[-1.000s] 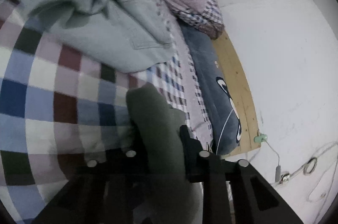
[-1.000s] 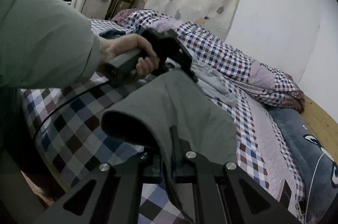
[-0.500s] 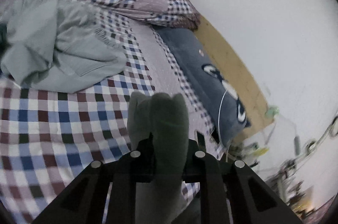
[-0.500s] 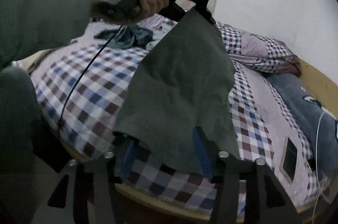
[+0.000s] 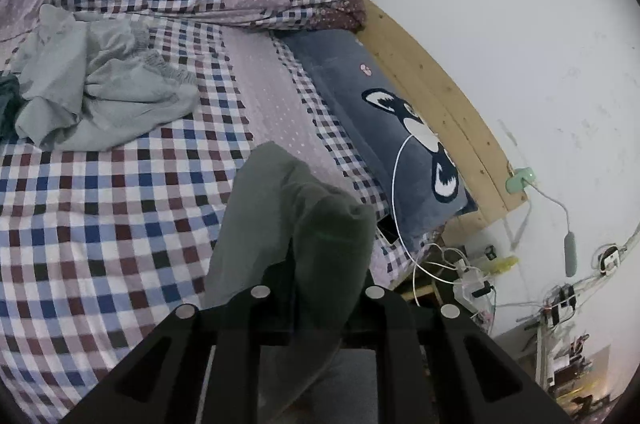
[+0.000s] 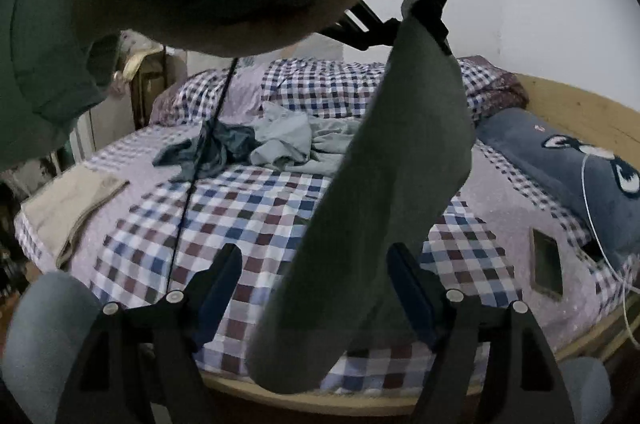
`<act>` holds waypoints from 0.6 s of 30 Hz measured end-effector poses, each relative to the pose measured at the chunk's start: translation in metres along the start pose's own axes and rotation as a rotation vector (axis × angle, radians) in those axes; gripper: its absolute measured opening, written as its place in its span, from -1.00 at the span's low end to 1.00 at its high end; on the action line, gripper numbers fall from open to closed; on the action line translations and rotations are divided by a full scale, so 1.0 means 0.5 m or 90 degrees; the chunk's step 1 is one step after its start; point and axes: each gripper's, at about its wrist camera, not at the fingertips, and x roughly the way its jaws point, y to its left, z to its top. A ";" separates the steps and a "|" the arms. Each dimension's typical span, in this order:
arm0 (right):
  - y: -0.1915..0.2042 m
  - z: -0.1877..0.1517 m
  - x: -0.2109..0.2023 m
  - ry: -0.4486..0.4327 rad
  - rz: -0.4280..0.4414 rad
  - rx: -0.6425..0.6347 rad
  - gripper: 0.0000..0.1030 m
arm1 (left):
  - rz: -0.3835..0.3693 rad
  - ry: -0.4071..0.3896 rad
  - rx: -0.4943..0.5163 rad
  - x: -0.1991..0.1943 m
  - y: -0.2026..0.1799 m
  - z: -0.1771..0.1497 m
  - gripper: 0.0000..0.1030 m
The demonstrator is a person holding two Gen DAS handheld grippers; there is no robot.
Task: Fold clothes
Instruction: 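Carry the hanging dark green shirt with both grippers toward the beige folded cloth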
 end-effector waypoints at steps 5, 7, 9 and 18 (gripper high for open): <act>-0.027 -0.003 0.017 0.034 -0.097 0.034 0.54 | 0.017 -0.004 -0.021 0.004 -0.036 -0.005 -0.74; -0.035 -0.004 0.029 0.056 -0.111 0.064 0.54 | 0.018 -0.001 -0.033 0.009 -0.045 -0.007 -0.75; -0.029 -0.001 0.029 0.056 -0.123 0.073 0.54 | 0.020 0.002 -0.044 0.014 -0.053 -0.010 -0.75; 0.004 0.005 0.069 0.071 -0.192 0.101 0.54 | 0.024 0.017 -0.062 0.020 -0.085 -0.015 -0.75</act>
